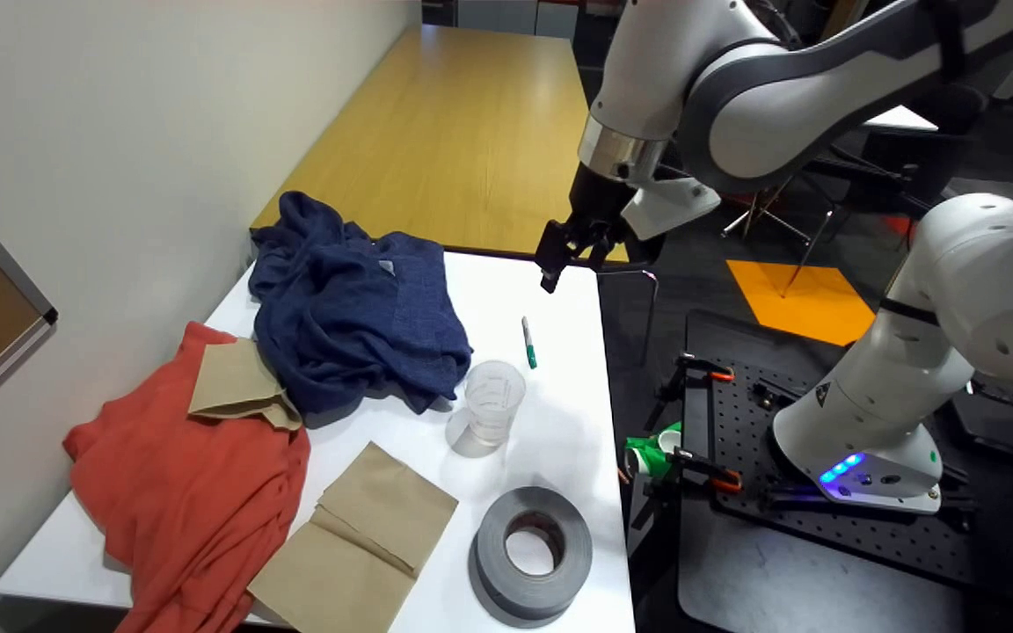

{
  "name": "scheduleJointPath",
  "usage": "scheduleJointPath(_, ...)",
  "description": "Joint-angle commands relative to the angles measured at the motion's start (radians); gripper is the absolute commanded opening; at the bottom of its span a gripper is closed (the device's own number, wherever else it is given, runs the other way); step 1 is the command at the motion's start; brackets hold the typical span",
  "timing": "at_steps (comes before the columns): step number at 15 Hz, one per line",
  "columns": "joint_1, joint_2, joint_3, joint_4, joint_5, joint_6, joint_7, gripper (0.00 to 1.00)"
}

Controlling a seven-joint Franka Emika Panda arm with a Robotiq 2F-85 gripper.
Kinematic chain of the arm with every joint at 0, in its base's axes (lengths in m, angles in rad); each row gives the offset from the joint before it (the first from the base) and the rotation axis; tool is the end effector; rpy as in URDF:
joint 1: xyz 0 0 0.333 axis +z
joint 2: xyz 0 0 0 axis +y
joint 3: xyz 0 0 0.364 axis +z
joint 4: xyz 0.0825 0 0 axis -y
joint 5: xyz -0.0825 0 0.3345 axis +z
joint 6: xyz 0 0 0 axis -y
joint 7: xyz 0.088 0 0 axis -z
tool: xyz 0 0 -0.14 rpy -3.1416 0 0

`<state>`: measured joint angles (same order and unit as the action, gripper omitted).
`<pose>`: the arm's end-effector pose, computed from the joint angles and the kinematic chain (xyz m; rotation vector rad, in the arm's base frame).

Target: Pick up the pen from the table and put it in the cup.

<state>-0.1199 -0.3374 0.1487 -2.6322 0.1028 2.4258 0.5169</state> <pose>0.3683 0.0142 0.4153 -2.9568 0.8606 -0.1824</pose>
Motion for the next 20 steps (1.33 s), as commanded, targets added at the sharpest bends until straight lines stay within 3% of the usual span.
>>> scheduleJointPath(1, -0.038, 0.150, -0.034, 0.058, -0.048, 0.072, 0.085, 1.00)
scheduleJointPath(8, -0.020, 0.390, -0.138, 0.166, -0.095, 0.152, 0.221, 1.00)
scheduleJointPath(14, 0.008, 0.551, -0.216, 0.265, -0.025, 0.176, 0.182, 1.00)
scheduleJointPath(20, 0.006, 0.671, -0.250, 0.341, 0.068, 0.175, 0.140, 1.00)
